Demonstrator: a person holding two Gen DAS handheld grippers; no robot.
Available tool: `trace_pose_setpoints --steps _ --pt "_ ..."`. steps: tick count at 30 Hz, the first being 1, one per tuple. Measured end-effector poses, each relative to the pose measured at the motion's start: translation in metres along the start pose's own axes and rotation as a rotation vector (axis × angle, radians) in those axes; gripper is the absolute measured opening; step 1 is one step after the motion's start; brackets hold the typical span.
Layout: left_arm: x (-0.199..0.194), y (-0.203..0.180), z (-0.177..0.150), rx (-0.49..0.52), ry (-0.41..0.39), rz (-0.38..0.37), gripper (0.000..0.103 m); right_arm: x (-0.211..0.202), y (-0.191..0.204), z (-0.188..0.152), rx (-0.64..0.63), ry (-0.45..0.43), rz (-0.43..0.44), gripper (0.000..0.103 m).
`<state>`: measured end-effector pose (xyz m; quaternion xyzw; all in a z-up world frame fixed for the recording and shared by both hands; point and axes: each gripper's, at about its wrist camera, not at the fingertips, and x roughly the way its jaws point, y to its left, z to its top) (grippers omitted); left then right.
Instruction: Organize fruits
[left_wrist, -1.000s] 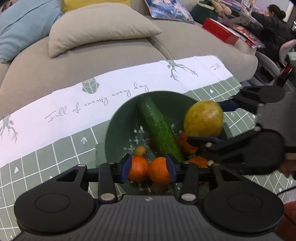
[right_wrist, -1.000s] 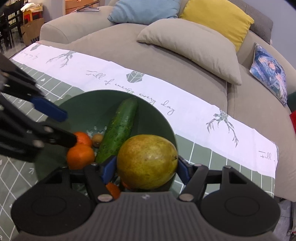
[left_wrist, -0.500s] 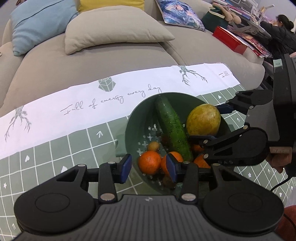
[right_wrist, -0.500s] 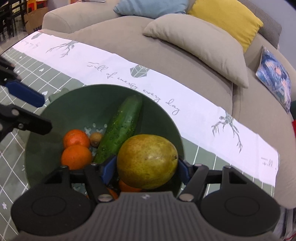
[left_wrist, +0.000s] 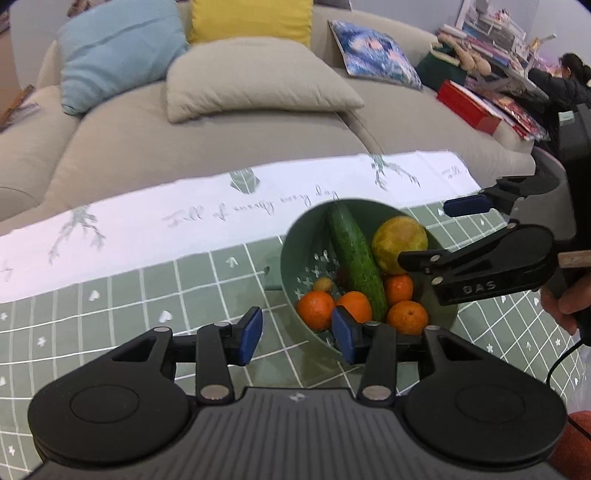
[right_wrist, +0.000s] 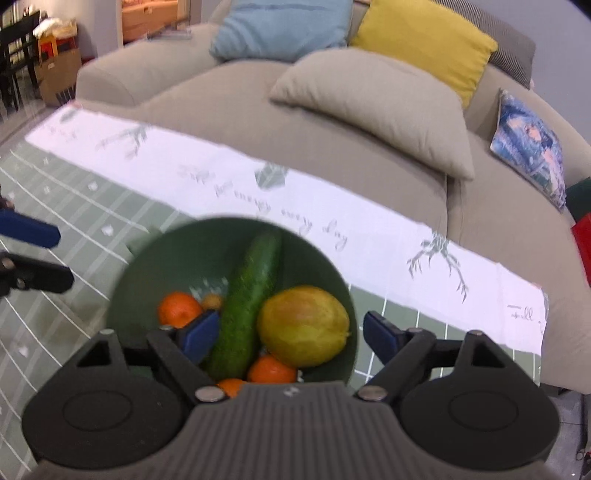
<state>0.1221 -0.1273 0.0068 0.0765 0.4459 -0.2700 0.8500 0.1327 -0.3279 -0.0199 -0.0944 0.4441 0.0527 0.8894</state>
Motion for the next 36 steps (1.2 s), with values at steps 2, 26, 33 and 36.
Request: trace_pose_setpoints --steps 2,26,33,36 --pt "-0.014 0.001 -0.003 -0.011 -0.041 0.023 0.066 -0.017 0.004 0.004 0.012 -0.029 0.001 0.082" --pt "-0.162 -0.003 -0.09 -0.059 -0.44 0.343 0.099 -0.221 0.124 -0.089 0.396 -0.451 -0.13 0.098" --pt "-0.136 0.007 -0.117 -0.098 -0.309 0.344 0.099 -0.206 0.163 -0.111 0.325 -0.44 -0.148 0.098" --pt "-0.13 0.009 -0.128 -0.103 -0.277 0.348 0.099 -0.19 0.172 -0.119 0.308 -0.412 -0.143 0.098"
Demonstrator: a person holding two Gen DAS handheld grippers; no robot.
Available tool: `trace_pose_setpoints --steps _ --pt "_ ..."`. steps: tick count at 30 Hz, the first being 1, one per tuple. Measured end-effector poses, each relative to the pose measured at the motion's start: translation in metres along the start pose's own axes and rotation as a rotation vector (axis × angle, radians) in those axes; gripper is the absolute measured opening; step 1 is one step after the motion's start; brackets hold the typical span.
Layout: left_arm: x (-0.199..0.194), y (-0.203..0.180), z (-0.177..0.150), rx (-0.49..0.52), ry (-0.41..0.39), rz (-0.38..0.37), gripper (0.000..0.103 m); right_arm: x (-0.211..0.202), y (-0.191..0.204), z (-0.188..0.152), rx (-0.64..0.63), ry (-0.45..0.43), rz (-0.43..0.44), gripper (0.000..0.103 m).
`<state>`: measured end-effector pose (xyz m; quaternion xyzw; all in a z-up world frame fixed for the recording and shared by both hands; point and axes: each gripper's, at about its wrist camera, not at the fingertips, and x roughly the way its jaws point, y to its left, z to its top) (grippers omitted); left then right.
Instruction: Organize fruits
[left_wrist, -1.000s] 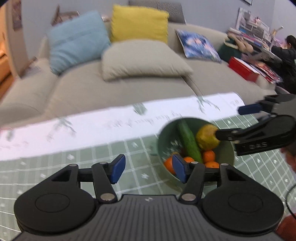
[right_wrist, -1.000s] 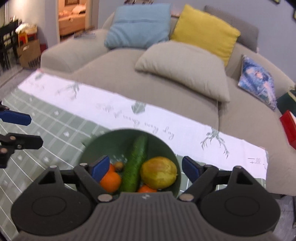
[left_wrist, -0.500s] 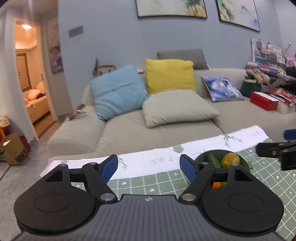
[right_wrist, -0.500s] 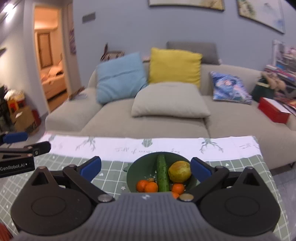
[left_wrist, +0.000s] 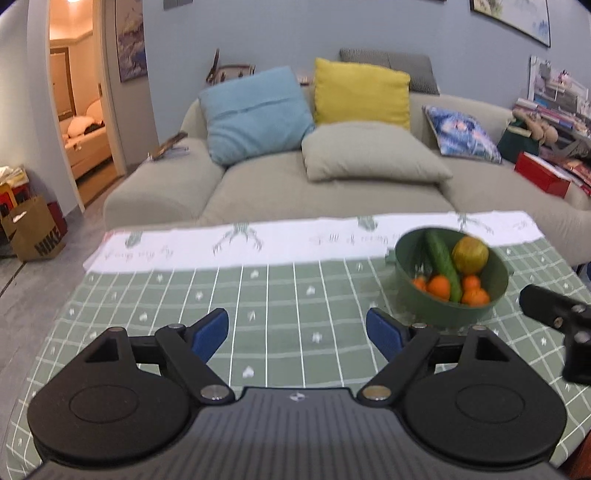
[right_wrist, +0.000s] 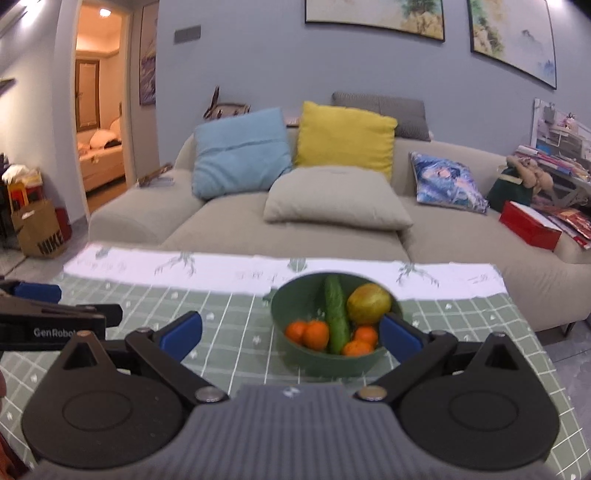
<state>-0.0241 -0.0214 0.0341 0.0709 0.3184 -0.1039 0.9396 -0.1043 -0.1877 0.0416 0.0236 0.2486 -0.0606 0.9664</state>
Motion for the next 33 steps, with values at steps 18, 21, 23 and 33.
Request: trace_pose_setpoints --steps 18,21,23,33 --pt "0.011 0.003 -0.029 0.002 0.094 0.022 0.099 0.025 -0.002 -0.027 0.028 0.103 0.032 0.098" --pt "0.013 0.001 -0.03 0.005 0.102 0.019 0.099 0.026 -0.003 -0.027 0.035 0.104 0.03 0.098" --pt "0.014 0.001 -0.031 0.006 0.106 0.018 0.099 0.026 -0.004 -0.028 0.039 0.106 0.03 0.098" --pt "0.016 0.002 -0.031 0.008 0.115 0.021 0.099 0.027 -0.005 -0.03 0.046 0.114 0.031 0.098"
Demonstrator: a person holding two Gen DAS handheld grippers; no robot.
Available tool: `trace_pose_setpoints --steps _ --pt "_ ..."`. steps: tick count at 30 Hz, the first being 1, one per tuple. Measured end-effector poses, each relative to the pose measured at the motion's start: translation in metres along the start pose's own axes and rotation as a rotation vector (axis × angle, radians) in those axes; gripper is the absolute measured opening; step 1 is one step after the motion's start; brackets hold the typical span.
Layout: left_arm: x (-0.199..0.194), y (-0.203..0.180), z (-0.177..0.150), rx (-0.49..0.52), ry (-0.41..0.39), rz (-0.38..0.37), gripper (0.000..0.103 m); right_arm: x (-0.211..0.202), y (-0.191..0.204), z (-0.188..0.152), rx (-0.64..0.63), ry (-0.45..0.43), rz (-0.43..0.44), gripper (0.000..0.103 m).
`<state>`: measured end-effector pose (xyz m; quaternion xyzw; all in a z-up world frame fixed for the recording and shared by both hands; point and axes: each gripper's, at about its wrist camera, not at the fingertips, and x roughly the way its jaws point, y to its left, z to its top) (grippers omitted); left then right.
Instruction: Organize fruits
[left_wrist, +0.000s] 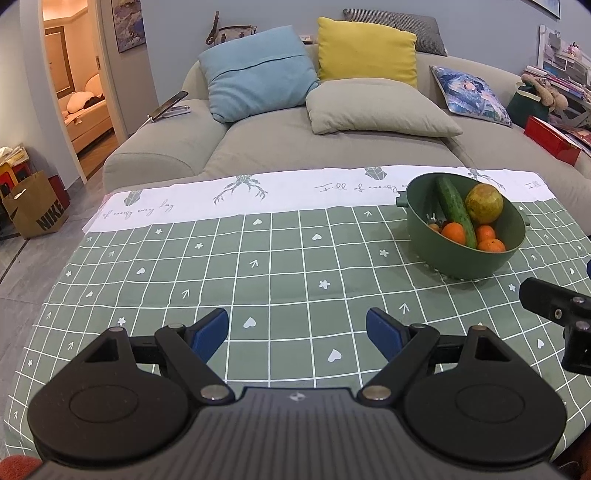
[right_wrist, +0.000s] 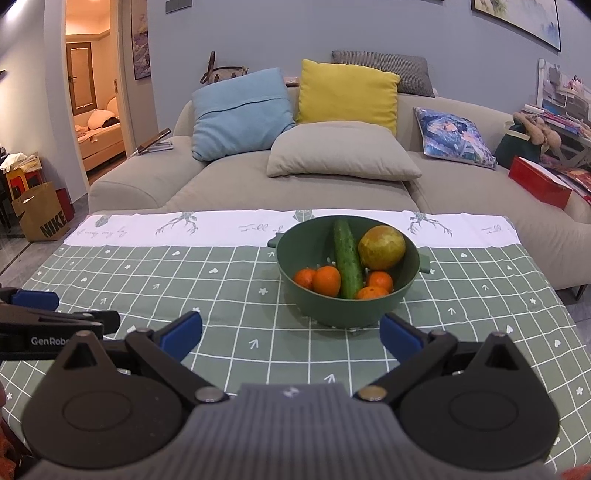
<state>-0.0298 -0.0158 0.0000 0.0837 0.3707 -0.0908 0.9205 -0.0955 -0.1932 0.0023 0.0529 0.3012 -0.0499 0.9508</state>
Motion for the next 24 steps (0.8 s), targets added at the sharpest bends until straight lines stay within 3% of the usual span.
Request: trace_pose_setpoints --steps 24 --pt "0.001 0.0006 -0.0009 -0.001 0.005 0.001 0.099 0.0036 -0.0008 -0.0034 -0.004 0.011 0.003 0.098"
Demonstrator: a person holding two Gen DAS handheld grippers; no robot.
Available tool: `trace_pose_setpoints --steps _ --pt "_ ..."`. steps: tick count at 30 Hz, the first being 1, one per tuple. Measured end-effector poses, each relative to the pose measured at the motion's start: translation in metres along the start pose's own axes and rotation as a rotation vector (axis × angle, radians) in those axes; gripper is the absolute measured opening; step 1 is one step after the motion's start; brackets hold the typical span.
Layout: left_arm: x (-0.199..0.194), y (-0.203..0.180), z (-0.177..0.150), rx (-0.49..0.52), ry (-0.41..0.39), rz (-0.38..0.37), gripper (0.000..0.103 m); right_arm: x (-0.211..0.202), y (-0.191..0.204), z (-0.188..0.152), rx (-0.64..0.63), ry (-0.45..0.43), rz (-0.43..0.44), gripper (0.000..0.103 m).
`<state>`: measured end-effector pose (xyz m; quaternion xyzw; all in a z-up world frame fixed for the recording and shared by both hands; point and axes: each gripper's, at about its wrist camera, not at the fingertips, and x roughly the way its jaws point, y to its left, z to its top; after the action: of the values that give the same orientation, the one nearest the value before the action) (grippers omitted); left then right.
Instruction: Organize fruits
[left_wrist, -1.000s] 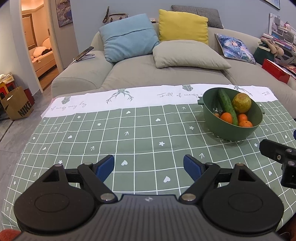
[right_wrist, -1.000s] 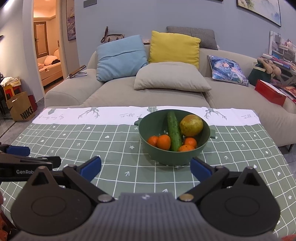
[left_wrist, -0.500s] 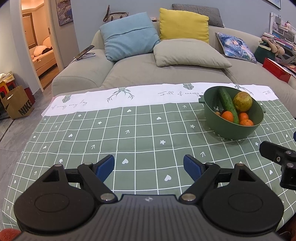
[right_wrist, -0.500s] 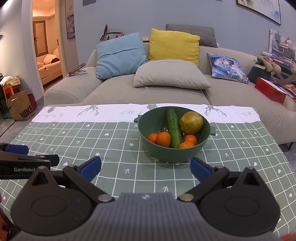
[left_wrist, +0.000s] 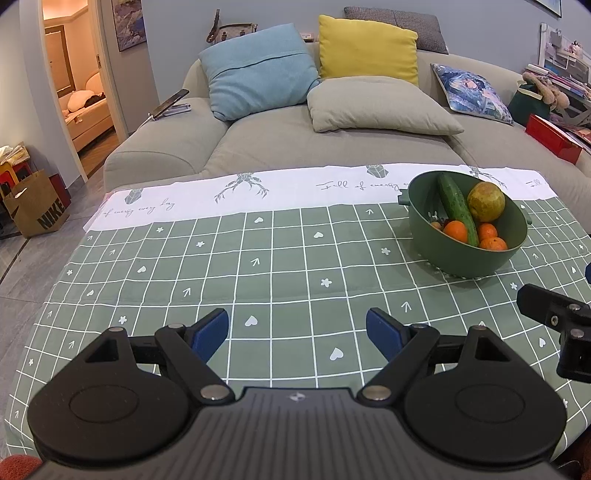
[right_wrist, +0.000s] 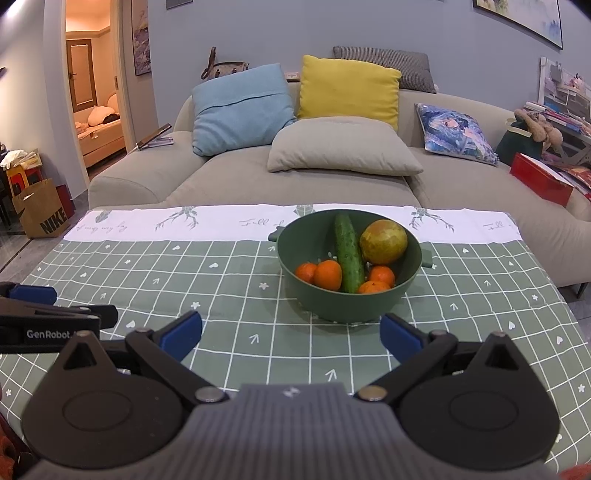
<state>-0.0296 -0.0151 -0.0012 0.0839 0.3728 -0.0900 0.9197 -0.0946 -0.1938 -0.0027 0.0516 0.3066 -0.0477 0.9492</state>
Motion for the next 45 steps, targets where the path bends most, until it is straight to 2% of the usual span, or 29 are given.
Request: trace_pose_setpoints --steps 45 --pt "-0.001 0.0028 -0.0015 -0.019 0.016 0.012 0.099 0.0037 -0.0018 -0.0042 0.0 0.01 0.0 0.098"
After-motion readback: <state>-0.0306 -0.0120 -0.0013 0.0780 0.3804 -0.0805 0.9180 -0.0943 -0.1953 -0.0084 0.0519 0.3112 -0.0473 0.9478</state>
